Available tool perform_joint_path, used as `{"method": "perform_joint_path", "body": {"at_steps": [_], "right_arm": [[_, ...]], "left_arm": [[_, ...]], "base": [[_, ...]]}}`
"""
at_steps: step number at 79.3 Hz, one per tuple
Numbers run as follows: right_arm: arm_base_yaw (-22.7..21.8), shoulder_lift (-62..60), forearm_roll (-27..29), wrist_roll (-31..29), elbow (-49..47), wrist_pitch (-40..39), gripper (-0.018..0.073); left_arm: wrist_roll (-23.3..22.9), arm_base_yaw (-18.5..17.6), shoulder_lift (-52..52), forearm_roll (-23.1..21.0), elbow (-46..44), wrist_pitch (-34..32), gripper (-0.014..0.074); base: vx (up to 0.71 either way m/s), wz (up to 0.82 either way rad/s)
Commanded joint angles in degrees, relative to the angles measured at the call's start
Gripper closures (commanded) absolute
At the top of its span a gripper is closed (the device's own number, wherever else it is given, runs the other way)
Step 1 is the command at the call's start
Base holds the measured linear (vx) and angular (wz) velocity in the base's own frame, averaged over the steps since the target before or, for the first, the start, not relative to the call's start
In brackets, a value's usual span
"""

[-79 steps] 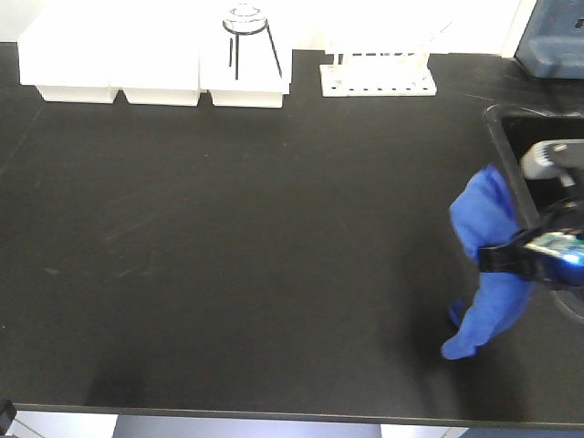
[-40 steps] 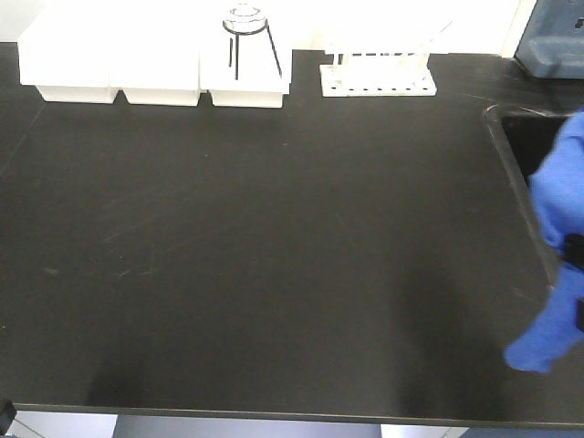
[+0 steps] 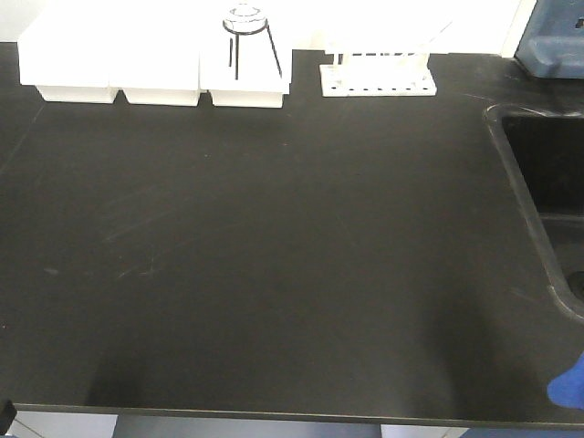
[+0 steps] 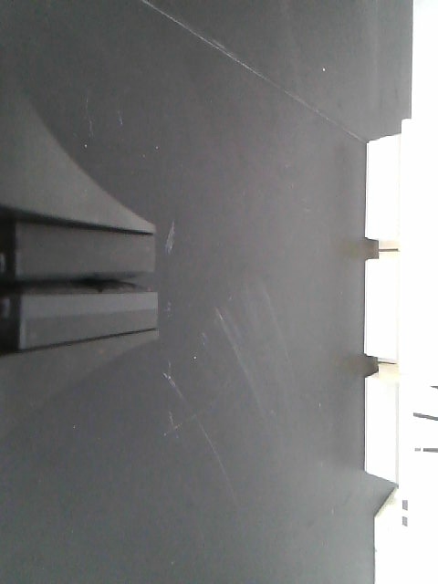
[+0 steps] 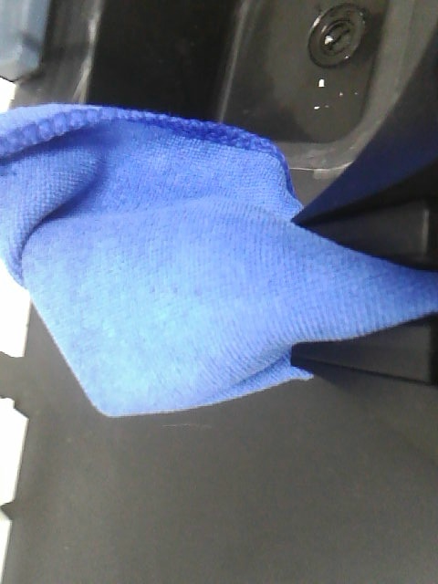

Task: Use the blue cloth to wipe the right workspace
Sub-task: 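Raise the held blue cloth away from the bench with the right gripper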

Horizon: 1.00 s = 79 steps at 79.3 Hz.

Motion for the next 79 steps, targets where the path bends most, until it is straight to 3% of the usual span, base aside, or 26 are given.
{"method": "perform_joint_path", "body": {"at_steps": [1,79], "right_arm": [[0.03,0.5,0.14,0.13,-1.53,-3.35,0.0563],[0.03,0.5,0.14,0.13,-1.53,-3.35,0.0563]], "left_arm": [[-0.04,-0.37,-0.57,-0.06,-1.45,-4.89,0.0603],[-0.04,-0.37,-0.57,-0.06,-1.45,-4.89,0.0603]], "base": [[0.0,0.0],[0.0,0.0]]}}
